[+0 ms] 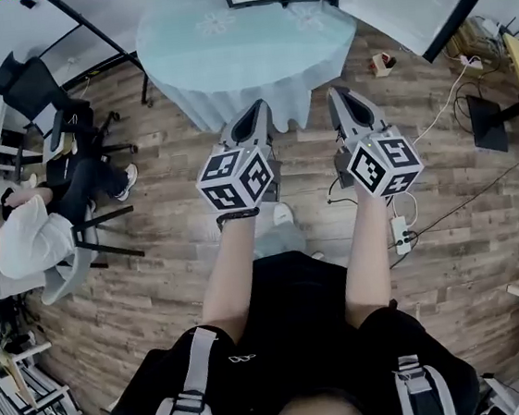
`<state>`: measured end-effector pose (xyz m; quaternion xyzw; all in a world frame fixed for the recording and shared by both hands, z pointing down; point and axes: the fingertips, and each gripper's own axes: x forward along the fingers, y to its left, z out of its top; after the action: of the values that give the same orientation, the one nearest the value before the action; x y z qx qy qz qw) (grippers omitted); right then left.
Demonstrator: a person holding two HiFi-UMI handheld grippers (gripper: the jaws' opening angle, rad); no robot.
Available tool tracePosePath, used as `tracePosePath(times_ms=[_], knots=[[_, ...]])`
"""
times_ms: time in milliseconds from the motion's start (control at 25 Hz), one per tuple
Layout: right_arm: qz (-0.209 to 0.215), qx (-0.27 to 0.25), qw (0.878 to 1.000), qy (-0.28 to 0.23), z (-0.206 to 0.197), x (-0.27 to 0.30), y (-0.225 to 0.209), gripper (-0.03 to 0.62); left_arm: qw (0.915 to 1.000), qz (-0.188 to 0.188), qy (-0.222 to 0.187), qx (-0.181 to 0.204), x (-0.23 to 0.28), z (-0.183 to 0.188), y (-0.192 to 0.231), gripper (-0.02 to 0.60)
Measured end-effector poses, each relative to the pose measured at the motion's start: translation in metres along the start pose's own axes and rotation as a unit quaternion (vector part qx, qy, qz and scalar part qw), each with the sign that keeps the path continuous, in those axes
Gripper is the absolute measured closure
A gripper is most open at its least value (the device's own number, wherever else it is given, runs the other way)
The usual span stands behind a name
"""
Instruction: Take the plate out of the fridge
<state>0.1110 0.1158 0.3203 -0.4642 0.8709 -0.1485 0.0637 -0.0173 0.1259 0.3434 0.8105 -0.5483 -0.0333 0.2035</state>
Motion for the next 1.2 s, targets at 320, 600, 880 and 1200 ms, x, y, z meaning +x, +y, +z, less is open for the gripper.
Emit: tracePosePath(times_ms=[320,600,880,1200], knots=[[0.03,-0.008,0.999,0.01,0.007,0.103,0.035,0.588,0.9987,0.02,-0.02,-0.043,0.026,0.055,0.095,0.583],[0.025,-0.038,0.999,0.026,0.006,0.144,0.044,0.588,0.9967,0.003,-0.026,-0.076,0.041,0.072,0.133,0.583],[-0.005,-0.056,0.998,0.022,0.026,0.152,0.015,0.588,0.991,-0.004,-0.038,-0.128,0.067,0.077,0.15,0.583],[-0.006,-0.033,0.999,0.022,0.019,0.192,-0.019,0.588,0.9918,0.005,-0.035,-0.123,0.105,0.083,0.17,0.583]])
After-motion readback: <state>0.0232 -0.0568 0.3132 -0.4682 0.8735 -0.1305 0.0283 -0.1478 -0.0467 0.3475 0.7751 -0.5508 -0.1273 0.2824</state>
